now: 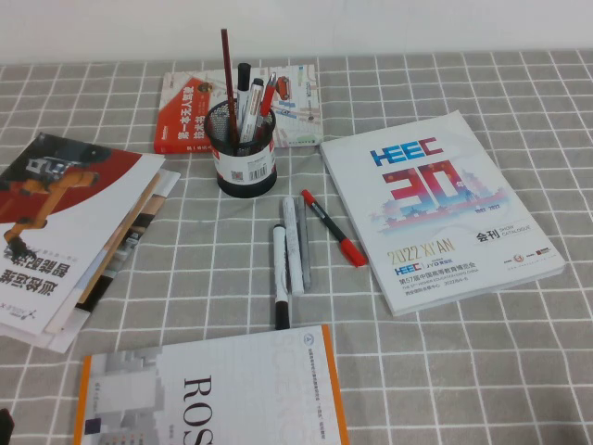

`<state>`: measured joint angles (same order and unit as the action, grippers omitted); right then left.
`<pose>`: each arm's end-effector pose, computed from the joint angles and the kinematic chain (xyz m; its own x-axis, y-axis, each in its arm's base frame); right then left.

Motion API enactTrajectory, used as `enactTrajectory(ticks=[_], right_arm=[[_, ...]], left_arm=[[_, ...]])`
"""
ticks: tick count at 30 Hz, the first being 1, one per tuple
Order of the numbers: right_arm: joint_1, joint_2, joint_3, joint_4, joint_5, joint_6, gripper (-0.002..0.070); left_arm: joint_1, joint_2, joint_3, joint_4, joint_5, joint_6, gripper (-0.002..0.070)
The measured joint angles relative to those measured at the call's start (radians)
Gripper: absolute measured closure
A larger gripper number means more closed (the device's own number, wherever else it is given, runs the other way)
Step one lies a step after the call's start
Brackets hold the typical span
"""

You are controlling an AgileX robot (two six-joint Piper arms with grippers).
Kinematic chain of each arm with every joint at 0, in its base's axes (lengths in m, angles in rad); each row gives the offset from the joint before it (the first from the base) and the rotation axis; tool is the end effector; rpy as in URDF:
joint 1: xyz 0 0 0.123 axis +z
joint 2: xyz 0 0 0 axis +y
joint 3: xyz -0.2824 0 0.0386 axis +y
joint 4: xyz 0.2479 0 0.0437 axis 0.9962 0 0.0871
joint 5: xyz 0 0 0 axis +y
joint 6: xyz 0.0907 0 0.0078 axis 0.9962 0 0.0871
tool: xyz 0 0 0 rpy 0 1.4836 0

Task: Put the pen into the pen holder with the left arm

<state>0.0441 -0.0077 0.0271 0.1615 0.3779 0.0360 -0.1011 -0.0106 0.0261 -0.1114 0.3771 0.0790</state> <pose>0.0523 0.0077 0.1708 -0.3140 0.1712 -0.9339 -0.0431 0.9800 0.1942 0.0519 -0.0090 0.1712 -0.3005 0.0057 -0.9538 0.1324 0.9906 -0.0357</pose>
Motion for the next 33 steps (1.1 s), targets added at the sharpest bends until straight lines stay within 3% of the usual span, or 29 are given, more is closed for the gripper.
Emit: enactTrajectory(ticks=[26, 33], right_arm=[[0.0, 0.0, 0.0, 0.0, 0.0, 0.0, 0.0689], [0.0, 0.0, 0.0, 0.0, 0.0, 0.0, 0.0689]], left_arm=[[0.0, 0.0, 0.0, -0.003, -0.015, -0.002, 0.0678], [0.0, 0.0, 0.0, -0.132, -0.112, -0.098, 0.0678]])
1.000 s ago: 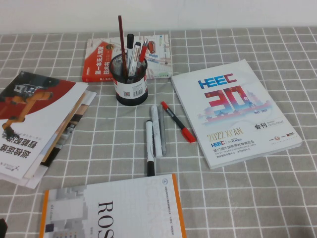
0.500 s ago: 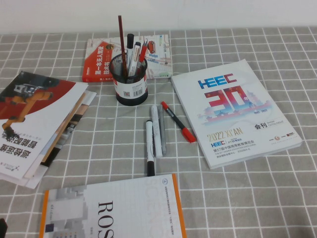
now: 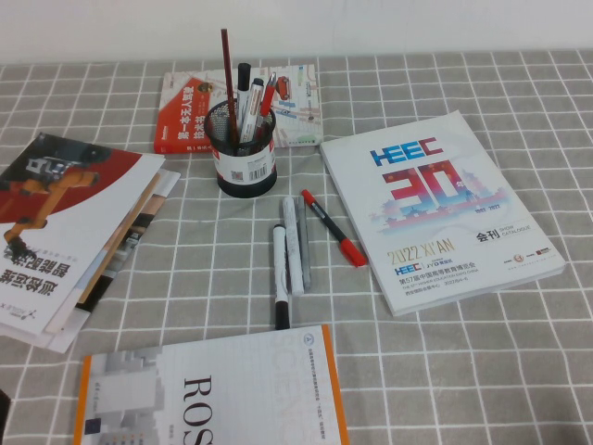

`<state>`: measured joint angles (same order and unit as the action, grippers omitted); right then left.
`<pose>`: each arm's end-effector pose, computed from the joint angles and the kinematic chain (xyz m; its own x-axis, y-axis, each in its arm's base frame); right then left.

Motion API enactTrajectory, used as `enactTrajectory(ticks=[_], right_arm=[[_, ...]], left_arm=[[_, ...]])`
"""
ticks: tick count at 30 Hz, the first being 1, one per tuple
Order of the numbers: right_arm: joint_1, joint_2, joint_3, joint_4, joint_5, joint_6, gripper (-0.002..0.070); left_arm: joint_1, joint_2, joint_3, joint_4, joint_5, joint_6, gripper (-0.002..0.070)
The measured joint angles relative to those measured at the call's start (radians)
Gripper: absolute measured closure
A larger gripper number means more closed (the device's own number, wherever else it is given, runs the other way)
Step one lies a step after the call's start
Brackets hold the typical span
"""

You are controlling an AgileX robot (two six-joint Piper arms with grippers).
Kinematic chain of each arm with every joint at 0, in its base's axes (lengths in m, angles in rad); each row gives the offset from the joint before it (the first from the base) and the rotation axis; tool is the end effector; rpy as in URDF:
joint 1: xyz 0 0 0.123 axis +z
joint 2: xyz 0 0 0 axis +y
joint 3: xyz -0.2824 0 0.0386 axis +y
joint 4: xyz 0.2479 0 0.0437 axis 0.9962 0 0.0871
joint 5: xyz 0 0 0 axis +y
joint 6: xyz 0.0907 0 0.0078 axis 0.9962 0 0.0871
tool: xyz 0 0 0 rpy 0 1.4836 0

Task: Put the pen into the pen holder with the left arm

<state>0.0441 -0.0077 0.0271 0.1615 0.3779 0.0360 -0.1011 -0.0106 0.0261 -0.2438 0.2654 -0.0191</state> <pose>0.0523 0.0077 0.1708 -0.3140 0.1712 -0.9339 -0.0431 0.9800 0.1942 0.0541 -0.0113 0.1815 -0.2192 -0.2305 -0.9481 0.1110 0.9595 -0.2589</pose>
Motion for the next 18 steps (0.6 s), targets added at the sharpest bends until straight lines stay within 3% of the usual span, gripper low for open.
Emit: enactTrajectory(ticks=[6, 18], right_arm=[[0.0, 0.0, 0.0, 0.0, 0.0, 0.0, 0.0689], [0.0, 0.0, 0.0, 0.0, 0.0, 0.0, 0.0689]], left_arm=[[0.0, 0.0, 0.0, -0.13, -0.067, -0.088, 0.0678], [0.0, 0.025, -0.01, -0.157, -0.08, -0.143, 0.0678]])
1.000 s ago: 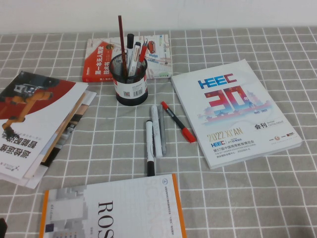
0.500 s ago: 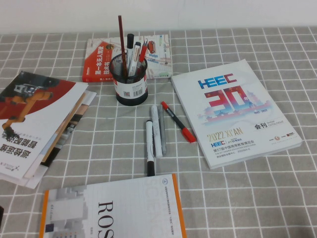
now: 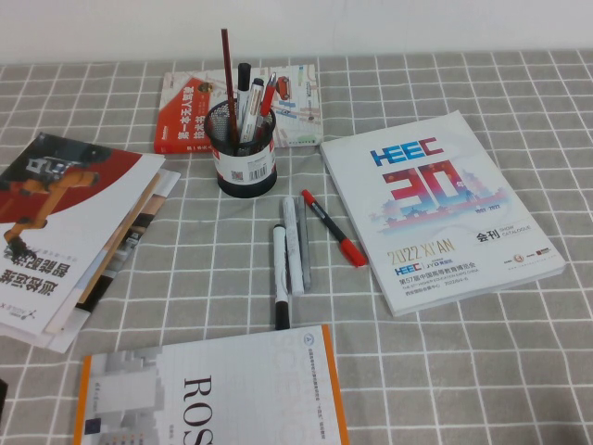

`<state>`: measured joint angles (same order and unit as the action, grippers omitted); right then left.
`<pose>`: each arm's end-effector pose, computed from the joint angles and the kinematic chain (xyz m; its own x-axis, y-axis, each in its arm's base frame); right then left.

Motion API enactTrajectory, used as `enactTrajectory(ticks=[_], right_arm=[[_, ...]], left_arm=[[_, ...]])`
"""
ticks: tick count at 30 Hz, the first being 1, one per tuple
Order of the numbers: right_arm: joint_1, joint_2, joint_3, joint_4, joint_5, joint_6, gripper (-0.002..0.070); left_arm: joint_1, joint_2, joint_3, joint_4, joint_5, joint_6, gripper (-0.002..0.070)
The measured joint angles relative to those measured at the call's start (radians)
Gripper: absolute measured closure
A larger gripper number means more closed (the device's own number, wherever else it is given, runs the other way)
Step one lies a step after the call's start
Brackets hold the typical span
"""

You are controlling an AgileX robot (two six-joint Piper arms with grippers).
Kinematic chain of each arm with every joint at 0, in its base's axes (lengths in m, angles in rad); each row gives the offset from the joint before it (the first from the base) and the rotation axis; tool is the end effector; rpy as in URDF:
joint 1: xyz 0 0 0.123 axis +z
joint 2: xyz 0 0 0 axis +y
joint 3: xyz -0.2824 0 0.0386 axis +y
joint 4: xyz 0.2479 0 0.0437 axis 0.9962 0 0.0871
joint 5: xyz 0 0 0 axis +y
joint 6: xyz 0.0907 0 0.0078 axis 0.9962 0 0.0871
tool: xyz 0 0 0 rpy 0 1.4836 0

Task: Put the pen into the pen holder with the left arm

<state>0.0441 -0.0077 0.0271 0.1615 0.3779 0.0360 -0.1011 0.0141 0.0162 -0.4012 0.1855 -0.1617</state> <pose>0.0523 0.0077 0.1708 -0.3140 0.1712 -0.9339 -0.0431 0.9800 0.1942 0.0565 -0.0124 0.1913 -0.1870 -0.5108 -0.8391 0.0860 0.8424 -0.5319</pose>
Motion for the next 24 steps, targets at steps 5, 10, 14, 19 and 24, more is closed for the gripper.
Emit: enactTrajectory(ticks=[5, 10, 14, 19, 24], right_arm=[[0.0, 0.0, 0.0, 0.0, 0.0, 0.0, 0.0689], [0.0, 0.0, 0.0, 0.0, 0.0, 0.0, 0.0689], [0.0, 0.0, 0.0, 0.0, 0.0, 0.0, 0.0689], [0.0, 0.0, 0.0, 0.0, 0.0, 0.0, 0.0689], [0.0, 0.0, 0.0, 0.0, 0.0, 0.0, 0.0689]], left_arm=[[0.0, 0.169, -0.138, 0.0, 0.112, -0.012, 0.0678], [0.0, 0.413, -0.328, 0.0, 0.276, 0.043, 0.0678], [0.0, 0.591, -0.466, 0.0, 0.419, 0.143, 0.0678], [0.0, 0.821, -0.603, 0.002, 0.545, 0.241, 0.0678], [-0.005, 0.998, -0.679, -0.023, 0.578, 0.309, 0.0678]])
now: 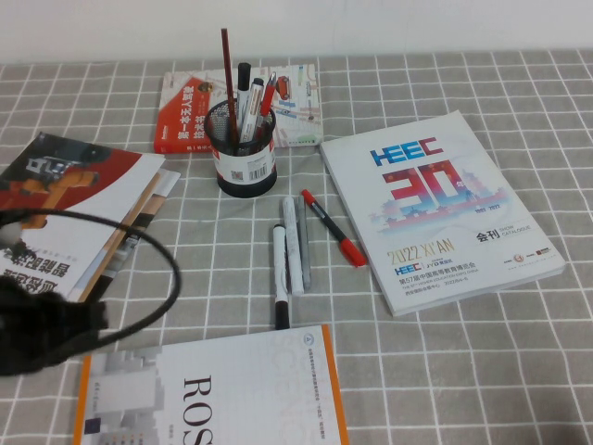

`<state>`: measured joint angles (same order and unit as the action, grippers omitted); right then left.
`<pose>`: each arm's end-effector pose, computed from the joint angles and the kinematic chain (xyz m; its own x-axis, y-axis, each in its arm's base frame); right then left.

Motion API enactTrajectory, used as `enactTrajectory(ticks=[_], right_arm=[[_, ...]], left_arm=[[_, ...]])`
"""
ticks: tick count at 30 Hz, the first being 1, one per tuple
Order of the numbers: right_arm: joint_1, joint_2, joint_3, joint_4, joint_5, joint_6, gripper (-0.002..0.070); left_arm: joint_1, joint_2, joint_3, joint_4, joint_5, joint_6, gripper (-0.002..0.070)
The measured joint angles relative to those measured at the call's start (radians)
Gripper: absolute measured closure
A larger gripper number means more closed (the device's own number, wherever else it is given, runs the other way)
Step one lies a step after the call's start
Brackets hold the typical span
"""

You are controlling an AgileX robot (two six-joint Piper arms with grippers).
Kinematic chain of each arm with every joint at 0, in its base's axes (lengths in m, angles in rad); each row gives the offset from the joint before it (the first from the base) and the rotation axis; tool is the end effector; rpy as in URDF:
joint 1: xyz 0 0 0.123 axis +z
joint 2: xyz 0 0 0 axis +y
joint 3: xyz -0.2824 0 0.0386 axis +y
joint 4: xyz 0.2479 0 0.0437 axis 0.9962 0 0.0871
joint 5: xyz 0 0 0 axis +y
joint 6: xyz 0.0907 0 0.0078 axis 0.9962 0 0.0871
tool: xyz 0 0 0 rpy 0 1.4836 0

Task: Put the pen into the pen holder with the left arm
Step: Pick up the pen on the table

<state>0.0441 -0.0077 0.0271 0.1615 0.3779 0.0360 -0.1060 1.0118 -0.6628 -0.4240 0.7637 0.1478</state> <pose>0.0523 0.0077 0.1708 -0.3140 0.1712 -0.9339 -0.0431 0.9800 0.1942 0.1757 -0.0448 0.2667 -0.8571 -0.0694 -0.5104 0.1181 0.9380 -0.3258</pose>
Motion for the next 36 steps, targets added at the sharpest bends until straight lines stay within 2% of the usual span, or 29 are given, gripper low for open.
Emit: enactTrajectory(ticks=[9, 22, 27, 31, 34, 36], right_arm=[[0.0, 0.0, 0.0, 0.0, 0.0, 0.0, 0.0689], [0.0, 0.0, 0.0, 0.0, 0.0, 0.0, 0.0689], [0.0, 0.0, 0.0, 0.0, 0.0, 0.0, 0.0688], [0.0, 0.0, 0.0, 0.0, 0.0, 0.0, 0.0689], [0.0, 0.0, 0.0, 0.0, 0.0, 0.0, 0.0689], [0.0, 0.0, 0.0, 0.0, 0.0, 0.0, 0.0689]], left_arm=[[-0.205, 0.3, -0.197, 0.0, 0.009, 0.003, 0.0678], [-0.465, 0.68, -0.555, 0.124, 0.053, -0.153, 0.0678], [-0.503, 0.773, -0.653, 0.173, 0.072, -0.176, 0.0678], [-0.502, 0.835, -0.715, 0.217, 0.106, -0.178, 0.0678], [-0.502, 0.883, -0.771, 0.291, 0.134, -0.172, 0.065], [-0.498, 0.91, -0.805, 0.322, 0.145, -0.17, 0.0603]])
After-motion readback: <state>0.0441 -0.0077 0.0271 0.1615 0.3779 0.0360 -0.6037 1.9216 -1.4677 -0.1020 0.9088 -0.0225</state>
